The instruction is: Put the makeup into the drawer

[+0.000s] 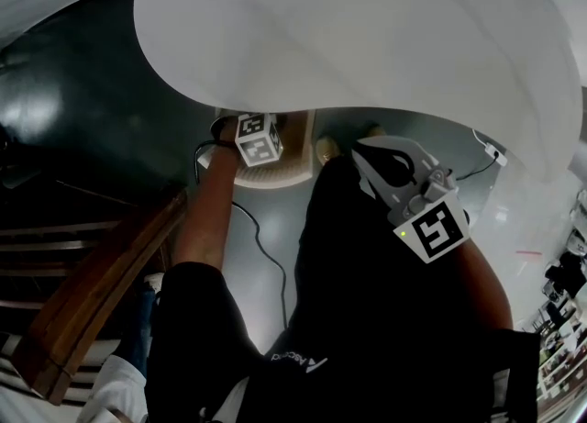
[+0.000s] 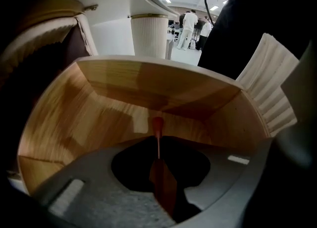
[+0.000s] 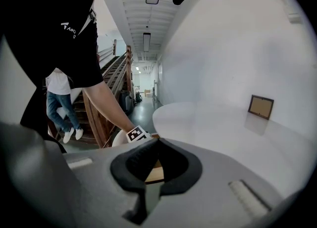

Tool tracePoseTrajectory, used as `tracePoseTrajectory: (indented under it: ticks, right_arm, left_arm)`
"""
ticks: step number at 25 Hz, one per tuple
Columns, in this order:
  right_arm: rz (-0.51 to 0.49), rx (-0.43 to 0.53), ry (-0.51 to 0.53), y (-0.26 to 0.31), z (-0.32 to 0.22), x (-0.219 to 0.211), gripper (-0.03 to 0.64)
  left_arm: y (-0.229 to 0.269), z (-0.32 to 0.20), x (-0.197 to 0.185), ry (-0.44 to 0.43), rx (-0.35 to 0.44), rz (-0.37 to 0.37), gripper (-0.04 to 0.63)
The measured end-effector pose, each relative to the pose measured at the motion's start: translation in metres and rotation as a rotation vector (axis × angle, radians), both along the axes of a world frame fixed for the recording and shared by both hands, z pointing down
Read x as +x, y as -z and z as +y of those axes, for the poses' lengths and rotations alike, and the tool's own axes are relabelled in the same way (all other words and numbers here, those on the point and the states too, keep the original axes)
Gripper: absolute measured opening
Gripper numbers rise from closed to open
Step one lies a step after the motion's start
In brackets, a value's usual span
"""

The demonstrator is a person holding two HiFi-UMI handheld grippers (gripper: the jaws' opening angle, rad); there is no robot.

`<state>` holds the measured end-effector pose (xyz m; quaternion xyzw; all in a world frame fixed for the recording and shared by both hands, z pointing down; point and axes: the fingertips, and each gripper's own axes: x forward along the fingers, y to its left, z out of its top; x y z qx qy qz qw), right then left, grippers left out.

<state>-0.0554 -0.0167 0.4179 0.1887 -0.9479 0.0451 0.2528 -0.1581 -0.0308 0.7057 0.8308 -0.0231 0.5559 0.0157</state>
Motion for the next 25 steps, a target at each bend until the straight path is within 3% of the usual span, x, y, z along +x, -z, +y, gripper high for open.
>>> tracePoseTrajectory:
  ticks: [9,21,25]
  right_arm:
    - [-0.018,0.003,0.002,0.004,0.000,-0.003,0.003]
    - [-0.086,0.026,0.067,0.018,0.022,-0.004,0.003]
    - [-0.125,0.030,0.083,0.027,0.024,0.003,0.003]
  left_arm:
    - [0.011,0.001,-0.006,0.008,0.010,-0.018,0.055]
    - [0.085,0.015,-0.007,0.032,0.074,-0.014,0.054]
    - [0.123,0.020,0.006,0.069,0.128,0.020,0.048]
